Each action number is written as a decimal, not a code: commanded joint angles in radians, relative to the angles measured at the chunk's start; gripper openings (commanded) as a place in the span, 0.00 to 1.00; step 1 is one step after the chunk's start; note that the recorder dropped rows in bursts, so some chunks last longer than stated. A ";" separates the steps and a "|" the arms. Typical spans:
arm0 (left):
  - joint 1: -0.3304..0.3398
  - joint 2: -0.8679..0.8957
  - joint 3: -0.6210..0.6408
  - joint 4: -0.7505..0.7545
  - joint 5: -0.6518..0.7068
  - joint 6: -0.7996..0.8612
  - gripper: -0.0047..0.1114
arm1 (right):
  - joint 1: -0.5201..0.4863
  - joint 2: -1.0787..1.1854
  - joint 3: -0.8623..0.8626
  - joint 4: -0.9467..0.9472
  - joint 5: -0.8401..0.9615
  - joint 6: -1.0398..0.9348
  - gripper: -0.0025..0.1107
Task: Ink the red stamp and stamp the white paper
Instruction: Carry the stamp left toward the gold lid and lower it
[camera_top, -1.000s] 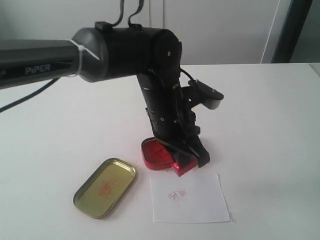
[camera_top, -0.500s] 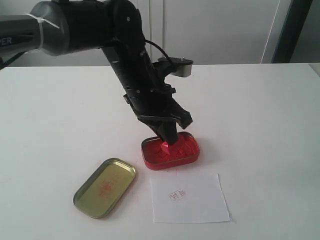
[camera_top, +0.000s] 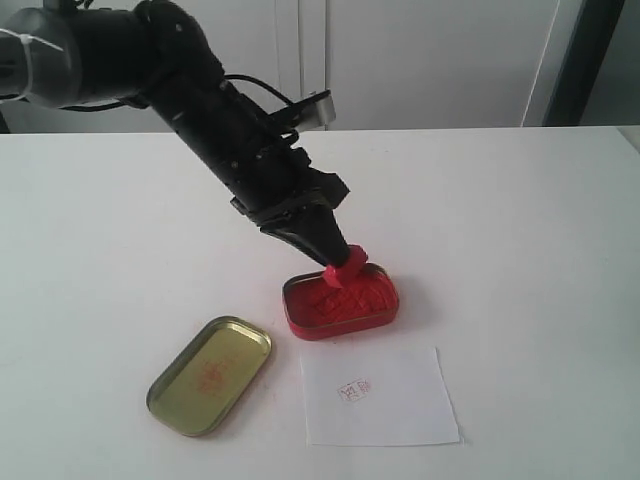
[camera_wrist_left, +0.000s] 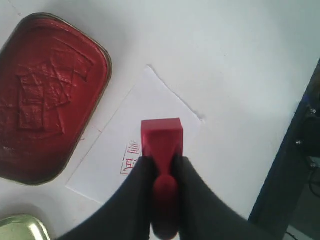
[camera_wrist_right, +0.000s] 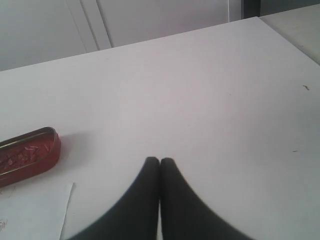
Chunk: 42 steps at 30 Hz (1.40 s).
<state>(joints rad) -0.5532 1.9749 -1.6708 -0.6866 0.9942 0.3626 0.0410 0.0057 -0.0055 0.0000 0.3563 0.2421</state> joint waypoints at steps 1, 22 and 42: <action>0.047 -0.013 0.038 -0.107 0.000 0.067 0.04 | -0.003 -0.006 0.005 -0.008 -0.016 0.001 0.02; 0.326 -0.007 0.253 -0.353 -0.060 0.280 0.04 | -0.003 -0.006 0.005 -0.008 -0.016 0.001 0.02; 0.333 0.132 0.266 -0.348 -0.146 0.292 0.04 | -0.003 -0.006 0.005 -0.008 -0.016 0.001 0.02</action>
<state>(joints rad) -0.2211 2.1065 -1.4093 -1.0241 0.8466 0.6482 0.0410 0.0057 -0.0055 0.0000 0.3563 0.2421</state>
